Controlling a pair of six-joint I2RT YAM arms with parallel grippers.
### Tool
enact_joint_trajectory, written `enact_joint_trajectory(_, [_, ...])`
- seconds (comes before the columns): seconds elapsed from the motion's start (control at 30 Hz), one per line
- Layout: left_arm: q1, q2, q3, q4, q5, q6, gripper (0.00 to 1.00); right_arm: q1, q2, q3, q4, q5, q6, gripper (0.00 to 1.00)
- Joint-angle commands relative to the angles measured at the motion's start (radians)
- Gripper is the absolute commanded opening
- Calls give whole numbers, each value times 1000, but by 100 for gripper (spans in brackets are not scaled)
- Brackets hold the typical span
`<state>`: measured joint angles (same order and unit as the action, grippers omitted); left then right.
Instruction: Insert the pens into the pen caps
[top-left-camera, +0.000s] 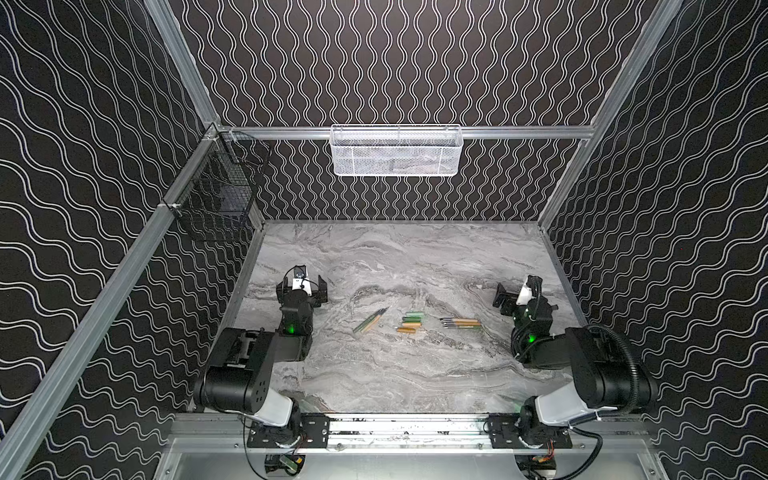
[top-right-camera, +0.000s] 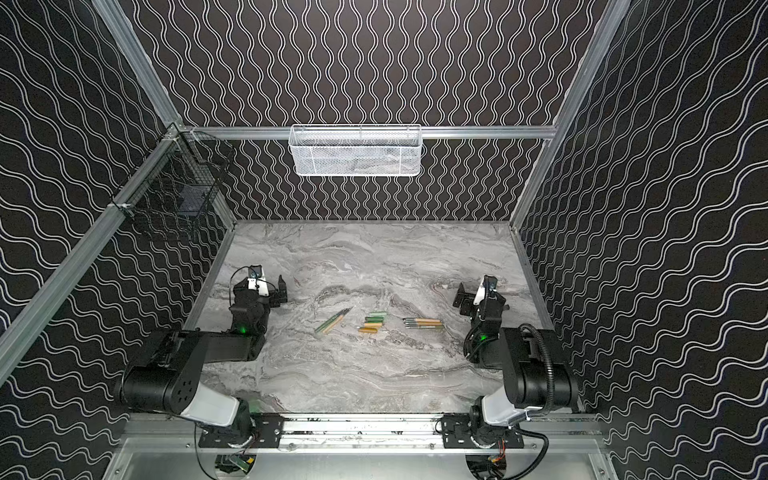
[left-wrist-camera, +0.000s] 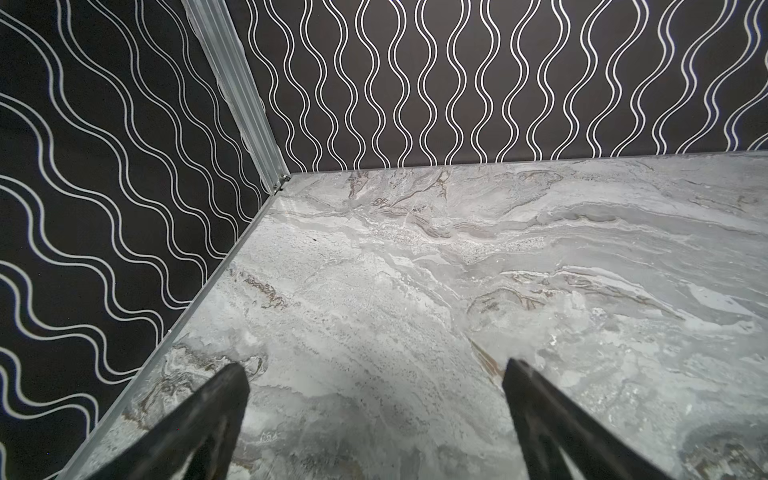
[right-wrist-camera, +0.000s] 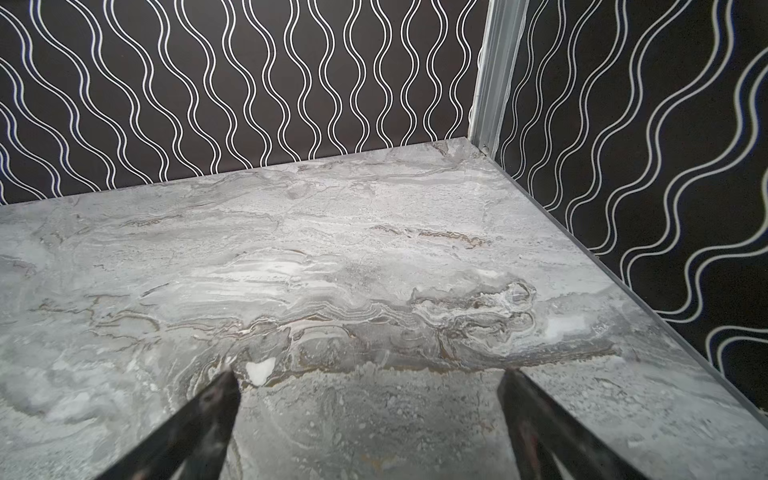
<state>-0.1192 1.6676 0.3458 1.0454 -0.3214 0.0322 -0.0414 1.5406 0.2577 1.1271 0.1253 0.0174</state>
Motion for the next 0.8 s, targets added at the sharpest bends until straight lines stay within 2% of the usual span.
enact_joint_trajectory(0.0, [1,3,5,39,-5,14,99,0,1,5,53,-1,-1,100])
enact_joint_trajectory(0.77, [-1,-2,-2,58,-6,22,99,0,0,6,52,-6,-7,99])
